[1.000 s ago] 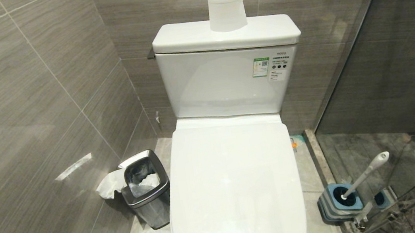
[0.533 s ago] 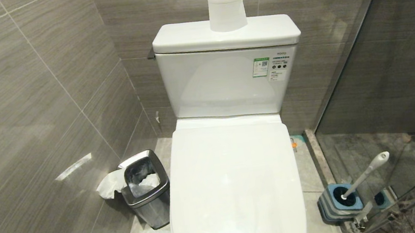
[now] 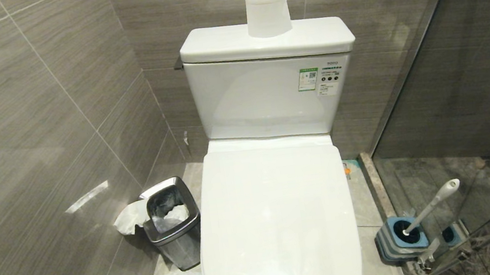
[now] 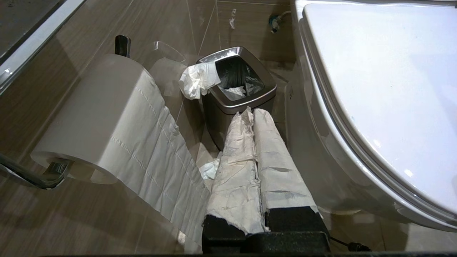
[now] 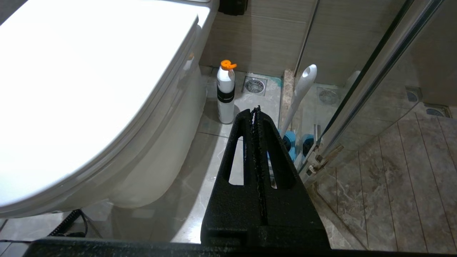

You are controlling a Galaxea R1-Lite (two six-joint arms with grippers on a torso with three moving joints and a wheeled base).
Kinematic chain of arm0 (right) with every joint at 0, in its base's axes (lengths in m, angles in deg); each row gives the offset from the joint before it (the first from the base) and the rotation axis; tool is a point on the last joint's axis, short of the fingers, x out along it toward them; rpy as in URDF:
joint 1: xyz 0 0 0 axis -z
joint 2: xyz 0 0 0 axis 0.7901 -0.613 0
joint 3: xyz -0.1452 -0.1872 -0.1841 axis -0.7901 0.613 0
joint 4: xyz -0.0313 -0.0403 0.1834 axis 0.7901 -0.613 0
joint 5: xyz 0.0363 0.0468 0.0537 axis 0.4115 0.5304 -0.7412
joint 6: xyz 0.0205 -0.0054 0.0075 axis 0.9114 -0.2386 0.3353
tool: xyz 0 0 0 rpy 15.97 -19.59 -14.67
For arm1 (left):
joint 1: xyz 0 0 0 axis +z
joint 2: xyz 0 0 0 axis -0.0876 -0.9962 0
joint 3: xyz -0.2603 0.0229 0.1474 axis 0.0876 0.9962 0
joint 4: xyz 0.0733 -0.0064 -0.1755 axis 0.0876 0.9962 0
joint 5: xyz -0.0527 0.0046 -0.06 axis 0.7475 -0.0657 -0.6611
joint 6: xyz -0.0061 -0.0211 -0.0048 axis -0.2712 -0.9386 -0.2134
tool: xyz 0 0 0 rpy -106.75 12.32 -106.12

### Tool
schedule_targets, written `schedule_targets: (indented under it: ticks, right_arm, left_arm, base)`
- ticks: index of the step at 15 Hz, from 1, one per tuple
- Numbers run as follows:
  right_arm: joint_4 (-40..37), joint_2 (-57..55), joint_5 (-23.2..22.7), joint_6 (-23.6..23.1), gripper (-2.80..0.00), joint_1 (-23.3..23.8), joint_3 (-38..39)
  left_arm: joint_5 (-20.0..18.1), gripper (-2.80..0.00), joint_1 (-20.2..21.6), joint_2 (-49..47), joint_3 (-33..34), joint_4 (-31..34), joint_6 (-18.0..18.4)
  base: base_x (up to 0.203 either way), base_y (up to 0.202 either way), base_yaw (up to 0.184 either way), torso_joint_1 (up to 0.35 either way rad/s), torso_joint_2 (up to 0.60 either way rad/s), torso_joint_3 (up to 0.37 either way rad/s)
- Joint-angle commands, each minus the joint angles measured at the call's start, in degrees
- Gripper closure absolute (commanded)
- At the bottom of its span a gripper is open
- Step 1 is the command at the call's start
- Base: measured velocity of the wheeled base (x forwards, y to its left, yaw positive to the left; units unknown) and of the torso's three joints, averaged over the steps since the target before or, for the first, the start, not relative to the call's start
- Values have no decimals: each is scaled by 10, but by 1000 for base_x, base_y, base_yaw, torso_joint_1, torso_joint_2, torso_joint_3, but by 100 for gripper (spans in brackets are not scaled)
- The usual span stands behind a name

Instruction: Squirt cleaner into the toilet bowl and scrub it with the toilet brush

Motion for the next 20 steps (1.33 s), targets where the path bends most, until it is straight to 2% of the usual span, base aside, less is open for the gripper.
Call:
schedule_targets:
  ticks: [1, 20]
  right_arm:
    - [0, 0, 0, 0, 0, 0, 0]
    - [0, 0, 0, 0, 0, 0, 0]
  left_arm:
    - [0, 0, 0, -1, 1, 0, 0]
    - [0, 0, 0, -1, 1, 0, 0]
  base:
    - [0, 0, 0, 0, 0, 0]
    - [0, 0, 0, 0, 0, 0]
